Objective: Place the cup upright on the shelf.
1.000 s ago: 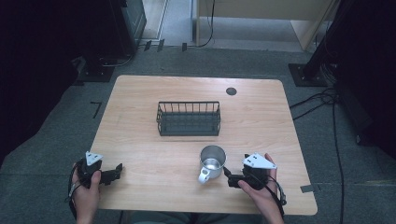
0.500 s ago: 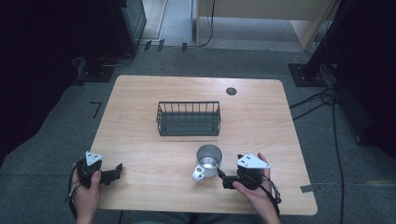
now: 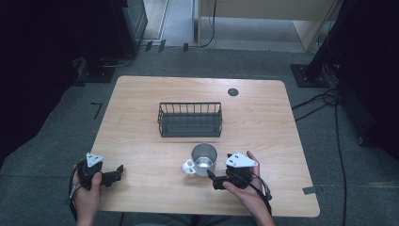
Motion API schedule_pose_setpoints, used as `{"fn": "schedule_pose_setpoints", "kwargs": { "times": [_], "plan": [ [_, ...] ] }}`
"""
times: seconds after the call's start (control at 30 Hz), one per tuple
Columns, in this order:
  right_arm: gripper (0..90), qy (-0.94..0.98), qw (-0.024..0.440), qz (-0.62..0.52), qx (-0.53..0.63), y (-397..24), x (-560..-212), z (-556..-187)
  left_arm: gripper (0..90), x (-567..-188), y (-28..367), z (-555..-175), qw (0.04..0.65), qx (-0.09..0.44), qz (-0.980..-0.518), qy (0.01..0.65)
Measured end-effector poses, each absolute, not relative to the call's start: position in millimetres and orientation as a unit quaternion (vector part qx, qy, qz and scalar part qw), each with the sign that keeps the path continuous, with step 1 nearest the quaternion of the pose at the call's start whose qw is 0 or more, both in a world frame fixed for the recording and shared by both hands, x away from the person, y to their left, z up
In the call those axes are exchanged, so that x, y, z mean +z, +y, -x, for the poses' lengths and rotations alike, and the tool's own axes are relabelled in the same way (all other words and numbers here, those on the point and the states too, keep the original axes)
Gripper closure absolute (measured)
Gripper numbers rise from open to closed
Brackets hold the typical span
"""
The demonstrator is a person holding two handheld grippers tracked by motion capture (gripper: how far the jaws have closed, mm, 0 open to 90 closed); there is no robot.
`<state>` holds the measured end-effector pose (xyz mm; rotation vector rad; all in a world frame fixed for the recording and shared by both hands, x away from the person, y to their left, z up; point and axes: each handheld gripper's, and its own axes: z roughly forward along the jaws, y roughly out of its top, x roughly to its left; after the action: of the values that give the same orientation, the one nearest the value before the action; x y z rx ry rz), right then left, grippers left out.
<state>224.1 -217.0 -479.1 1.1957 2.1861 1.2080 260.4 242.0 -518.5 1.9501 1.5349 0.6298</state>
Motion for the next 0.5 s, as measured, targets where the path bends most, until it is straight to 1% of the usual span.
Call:
{"fn": "schedule_pose_setpoints", "kwargs": {
  "times": [0.5],
  "plan": [
    [1.8, 0.784, 0.171, -0.399, 0.444, -188.4, -476.6, -240.3, 0.0, -518.5, 242.0, -260.4, 0.286, 0.236, -0.730, 0.574]
  ]
}}
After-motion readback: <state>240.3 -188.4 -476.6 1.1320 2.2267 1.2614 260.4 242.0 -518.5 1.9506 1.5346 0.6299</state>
